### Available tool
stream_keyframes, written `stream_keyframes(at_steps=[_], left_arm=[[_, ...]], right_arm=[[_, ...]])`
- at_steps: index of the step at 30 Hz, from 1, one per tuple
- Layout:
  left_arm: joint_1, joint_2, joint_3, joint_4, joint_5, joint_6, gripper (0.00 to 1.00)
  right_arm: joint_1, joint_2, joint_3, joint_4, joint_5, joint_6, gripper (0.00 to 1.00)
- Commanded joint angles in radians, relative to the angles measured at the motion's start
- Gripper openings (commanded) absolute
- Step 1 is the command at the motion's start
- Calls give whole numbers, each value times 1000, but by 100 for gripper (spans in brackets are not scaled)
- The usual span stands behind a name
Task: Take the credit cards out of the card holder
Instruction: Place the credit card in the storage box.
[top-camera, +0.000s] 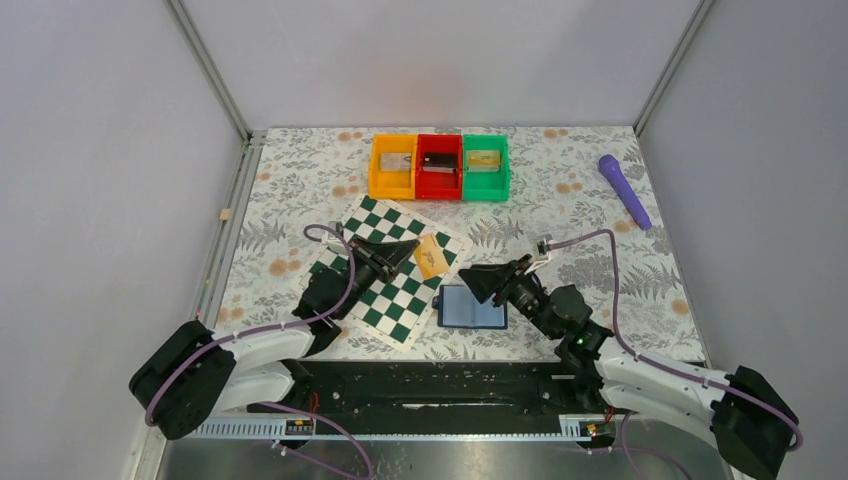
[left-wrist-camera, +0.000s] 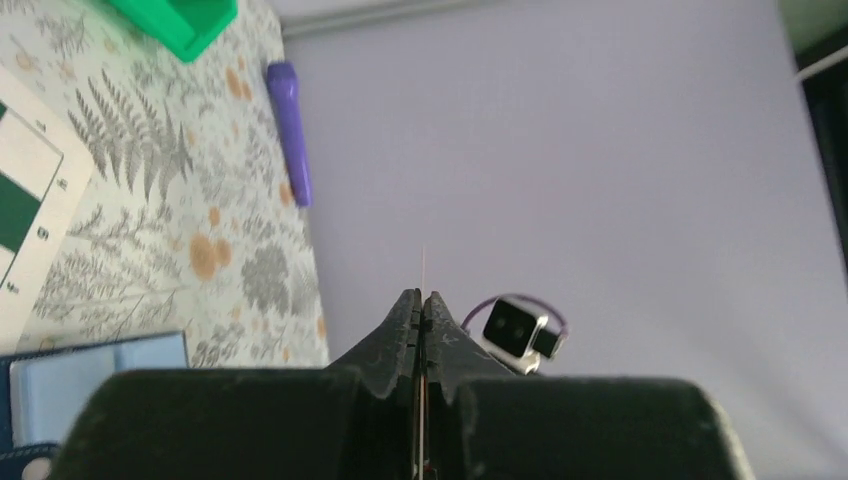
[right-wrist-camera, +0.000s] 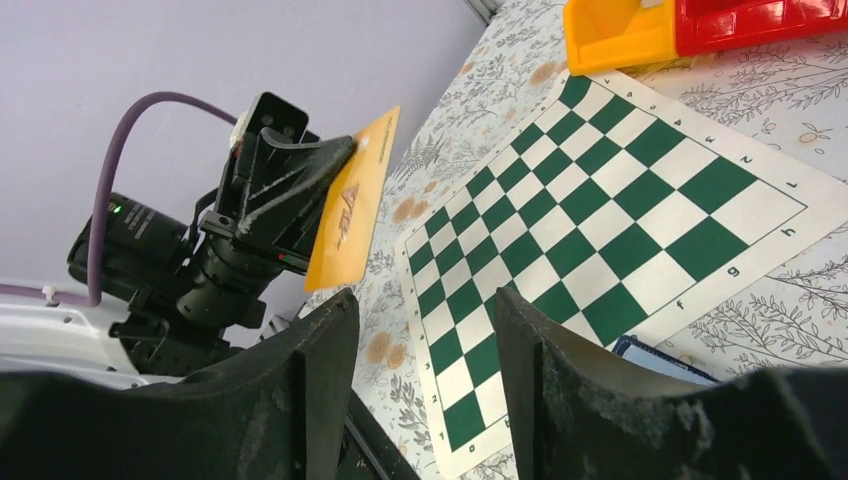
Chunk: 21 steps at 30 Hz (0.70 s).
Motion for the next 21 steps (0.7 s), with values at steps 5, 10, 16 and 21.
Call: stream_keyframes(at_steps=[5,10,16,21], left_arm=[[-23,54,-18,320,-287,-81,0],[-33,130,-7,375,-288,-107,0],[-37,217,-20,438,-299,-165,0],[-41,226,-16,440,-290,-162,0]], right_arm=[[-4,235,44,397,22,15,59],[-5,365,63,582,-15,30,58],[-4,438,91,641,-35,14,59],[-4,464,115,602,-26,42,58]])
